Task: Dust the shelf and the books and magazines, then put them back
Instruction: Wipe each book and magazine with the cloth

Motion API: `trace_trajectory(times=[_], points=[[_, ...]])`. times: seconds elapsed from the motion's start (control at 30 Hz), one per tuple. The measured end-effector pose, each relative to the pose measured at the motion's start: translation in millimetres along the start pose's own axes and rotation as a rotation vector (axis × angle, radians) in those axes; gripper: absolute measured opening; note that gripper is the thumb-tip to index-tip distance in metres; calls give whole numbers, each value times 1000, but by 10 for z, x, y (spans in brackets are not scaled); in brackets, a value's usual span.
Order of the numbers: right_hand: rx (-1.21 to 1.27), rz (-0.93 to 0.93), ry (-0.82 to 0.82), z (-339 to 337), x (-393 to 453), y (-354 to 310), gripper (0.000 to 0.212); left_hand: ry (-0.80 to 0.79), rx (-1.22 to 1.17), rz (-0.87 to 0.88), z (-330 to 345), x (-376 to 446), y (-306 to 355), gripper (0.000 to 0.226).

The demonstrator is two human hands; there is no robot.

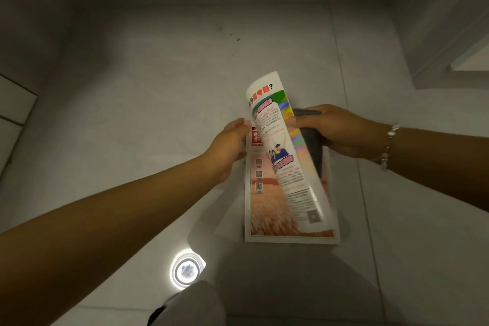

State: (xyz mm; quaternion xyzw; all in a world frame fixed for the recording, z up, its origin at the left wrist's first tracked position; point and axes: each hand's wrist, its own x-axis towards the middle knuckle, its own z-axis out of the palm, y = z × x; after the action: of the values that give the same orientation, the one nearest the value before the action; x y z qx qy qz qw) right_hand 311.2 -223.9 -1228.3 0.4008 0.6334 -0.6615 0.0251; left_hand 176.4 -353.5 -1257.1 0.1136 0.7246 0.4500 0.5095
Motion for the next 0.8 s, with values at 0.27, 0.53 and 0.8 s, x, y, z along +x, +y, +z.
trace_trajectory(times=[0.27,0.53,0.8], points=[[161,38,-44,-394,-102,-7,34,-124,-217,-145,-225,87,-184,17],[-54,169,168,-597,-39,458,30,-27,-106,-202,-122,116,-447,22],[-595,-22,345,-662,5,218,39,9,56,-262,-125,194,-625,23]])
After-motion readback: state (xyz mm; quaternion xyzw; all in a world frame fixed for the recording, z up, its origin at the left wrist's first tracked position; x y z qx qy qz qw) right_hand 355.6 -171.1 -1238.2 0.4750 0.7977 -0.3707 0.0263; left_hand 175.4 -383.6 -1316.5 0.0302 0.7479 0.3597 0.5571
